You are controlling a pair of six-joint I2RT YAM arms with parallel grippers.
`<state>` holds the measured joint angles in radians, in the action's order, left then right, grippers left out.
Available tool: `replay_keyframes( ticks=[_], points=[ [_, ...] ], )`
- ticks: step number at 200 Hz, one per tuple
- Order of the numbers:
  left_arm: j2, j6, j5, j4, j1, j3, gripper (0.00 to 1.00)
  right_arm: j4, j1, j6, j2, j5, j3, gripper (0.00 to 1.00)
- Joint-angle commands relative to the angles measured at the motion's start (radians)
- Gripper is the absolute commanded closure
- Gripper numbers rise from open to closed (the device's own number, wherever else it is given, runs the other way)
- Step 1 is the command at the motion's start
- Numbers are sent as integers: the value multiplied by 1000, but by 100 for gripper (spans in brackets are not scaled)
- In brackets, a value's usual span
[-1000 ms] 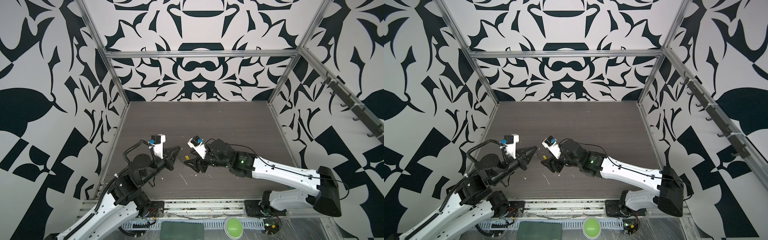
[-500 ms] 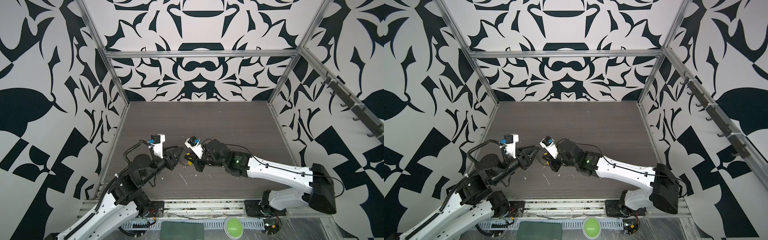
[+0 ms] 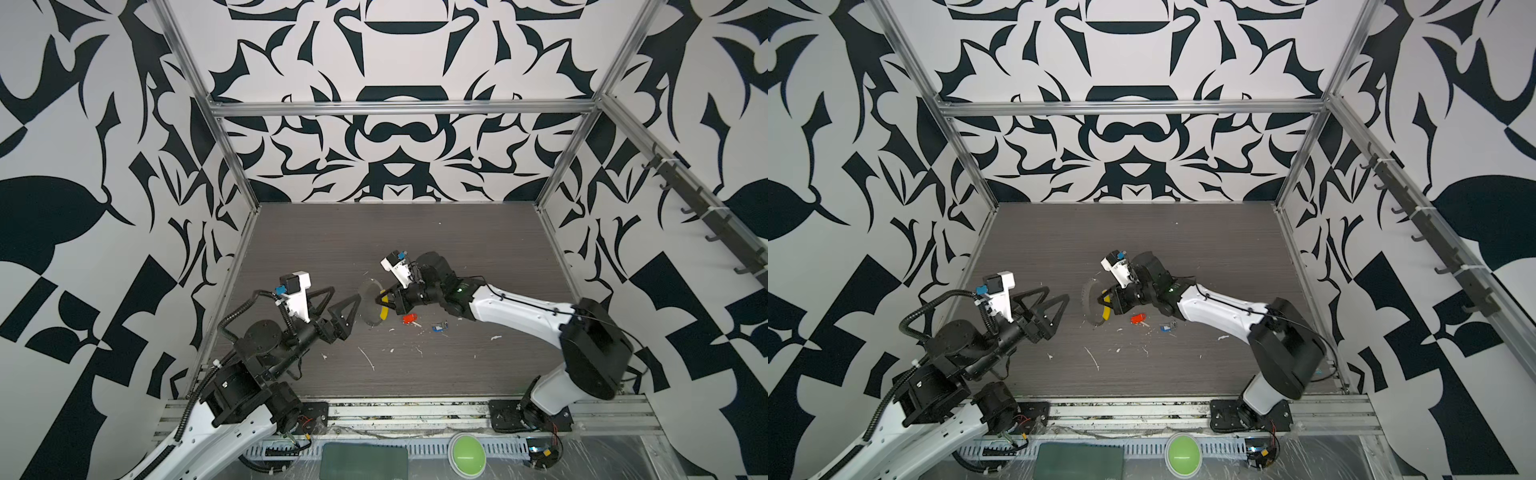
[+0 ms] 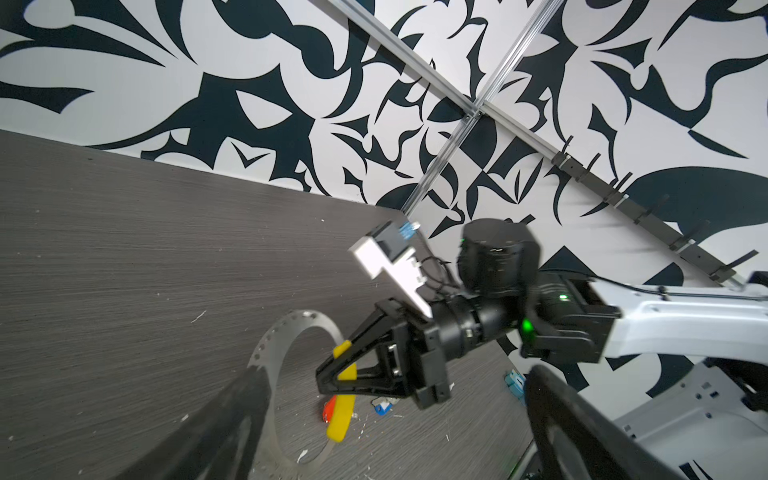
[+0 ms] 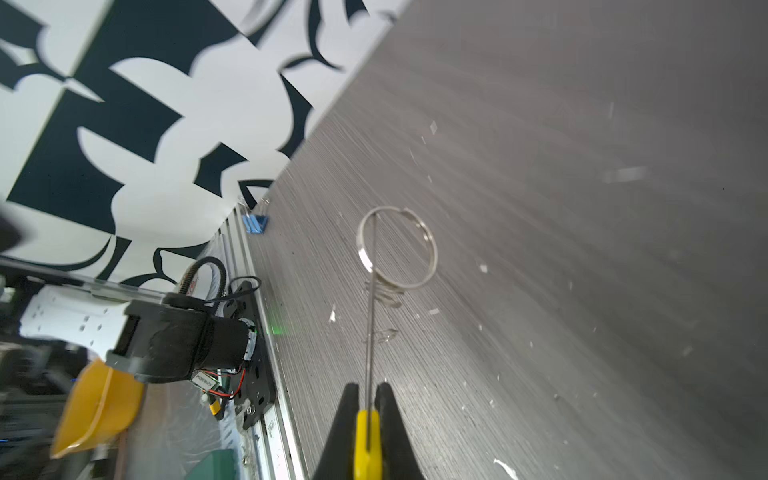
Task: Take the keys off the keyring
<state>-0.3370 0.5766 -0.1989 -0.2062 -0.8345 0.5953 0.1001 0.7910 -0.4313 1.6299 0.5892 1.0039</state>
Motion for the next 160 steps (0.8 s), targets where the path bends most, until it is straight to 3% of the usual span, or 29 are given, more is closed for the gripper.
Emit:
replay_keyframes(
  ticks=[1, 30, 39, 64, 67, 88, 92, 111, 136, 160],
  points=[
    [20, 2, -25, -1, -3, -15, 1, -9, 1, -54, 78, 139, 76, 100],
    [8, 2, -25, -22, -3, -4, 1, -124, 1, -14, 175, 79, 156, 100],
    [3, 2, -26, -25, -3, 0, 1, -198, 1, 7, 206, 35, 194, 96],
    [-12, -1, -22, -34, -3, 10, 1, -292, 2, 25, 235, -109, 237, 66],
    [-12, -1, -23, -36, -3, 11, 1, -299, 2, 31, 232, -130, 238, 58],
    [-18, -1, -23, -40, -3, 14, 1, -336, 2, 47, 201, -231, 239, 43],
    [-19, -2, -24, -39, -3, 14, 1, -342, 2, 50, 189, -261, 237, 34],
    [-29, 0, -35, -39, -3, 16, 1, -334, 4, 58, 126, -356, 209, 12],
    [-63, -2, -61, -39, -3, 36, 1, -303, 5, 58, -3, -481, 146, 3],
    [-134, -20, -126, -42, -3, 72, 1, -239, 5, 68, -169, -600, 44, 3]
  ],
)
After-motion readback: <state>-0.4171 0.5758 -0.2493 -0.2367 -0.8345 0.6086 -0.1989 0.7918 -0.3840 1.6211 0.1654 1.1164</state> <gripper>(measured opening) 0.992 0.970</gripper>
